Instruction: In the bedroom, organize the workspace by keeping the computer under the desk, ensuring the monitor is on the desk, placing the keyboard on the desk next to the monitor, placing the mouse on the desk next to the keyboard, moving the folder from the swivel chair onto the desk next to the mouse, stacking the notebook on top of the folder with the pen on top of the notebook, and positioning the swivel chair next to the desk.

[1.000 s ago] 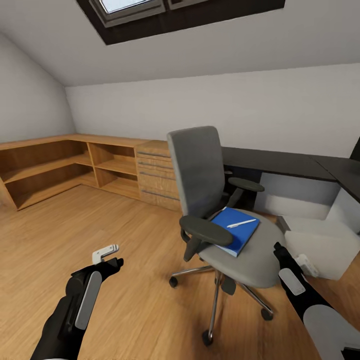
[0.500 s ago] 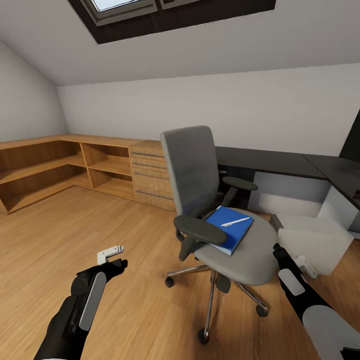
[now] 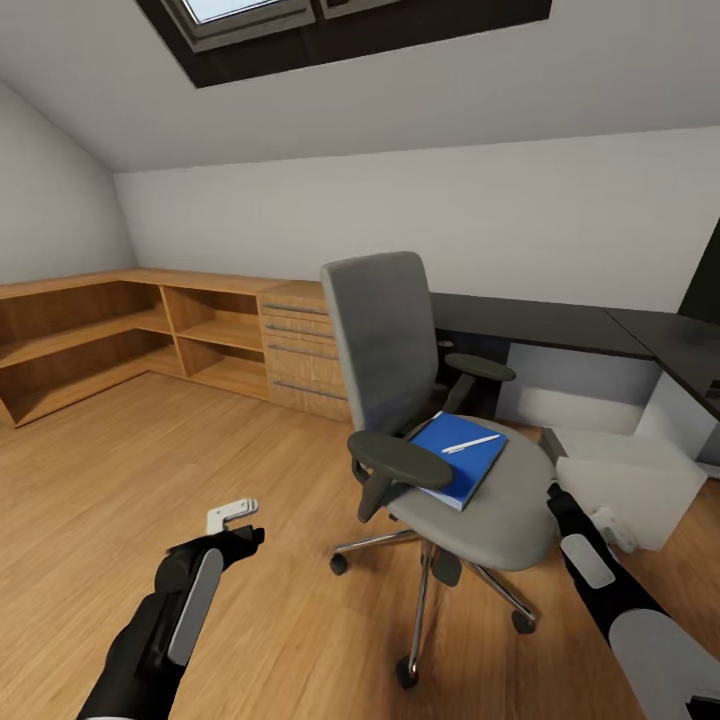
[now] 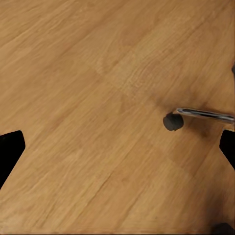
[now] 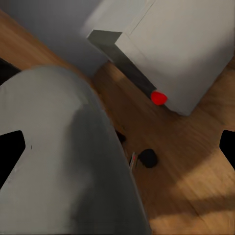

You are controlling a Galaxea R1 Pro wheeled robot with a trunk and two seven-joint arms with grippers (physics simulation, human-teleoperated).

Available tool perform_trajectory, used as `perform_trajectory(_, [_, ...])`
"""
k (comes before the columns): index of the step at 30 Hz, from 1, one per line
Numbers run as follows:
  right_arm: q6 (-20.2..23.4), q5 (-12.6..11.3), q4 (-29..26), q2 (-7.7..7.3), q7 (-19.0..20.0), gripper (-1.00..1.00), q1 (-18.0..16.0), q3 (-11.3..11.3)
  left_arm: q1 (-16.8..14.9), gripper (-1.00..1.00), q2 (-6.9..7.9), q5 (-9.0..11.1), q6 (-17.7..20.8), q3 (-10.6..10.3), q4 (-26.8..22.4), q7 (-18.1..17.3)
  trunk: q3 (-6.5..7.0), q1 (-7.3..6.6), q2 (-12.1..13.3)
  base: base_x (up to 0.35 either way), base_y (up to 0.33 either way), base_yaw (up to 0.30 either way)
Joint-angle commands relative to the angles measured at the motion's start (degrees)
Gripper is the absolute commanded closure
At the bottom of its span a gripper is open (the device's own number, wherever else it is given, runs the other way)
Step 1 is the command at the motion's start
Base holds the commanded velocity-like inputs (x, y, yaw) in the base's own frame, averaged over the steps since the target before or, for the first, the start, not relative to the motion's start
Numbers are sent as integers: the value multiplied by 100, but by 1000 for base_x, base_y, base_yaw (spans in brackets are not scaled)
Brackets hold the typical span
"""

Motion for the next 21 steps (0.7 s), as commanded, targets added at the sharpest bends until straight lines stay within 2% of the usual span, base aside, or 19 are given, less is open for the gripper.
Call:
perform_trajectory(1, [79,-63,-81,-17,-11,-100,3,14,-3,-100,-2,56,18,-44,33,49,-6,-1,-2,0,0,0])
perform_trajectory(5, [552,-195,-469,-117,34,-100,31,0,-3,-100,1,52,17,-110,77,52,-6,-1,-2,0,0,0])
perform_trajectory(11, [1402,-865,-709,-378,350,-100,58,-4,-3,-100,2,50,17,-142,97,54,-6,-1,-2,0,0,0])
perform_trajectory(13, [1676,-986,-719,-455,532,-100,73,-5,-3,-100,2,52,17,-148,98,54,-6,-1,-2,0,0,0])
perform_trajectory(15, [1860,-1059,-718,-504,673,-100,82,-5,-3,-100,2,53,17,-152,98,51,-6,-1,-2,0,0,0])
perform_trajectory(21, [1915,-1084,-712,-511,716,-100,87,-5,-3,-100,2,57,17,-146,99,48,-6,-1,-2,80,0,0])
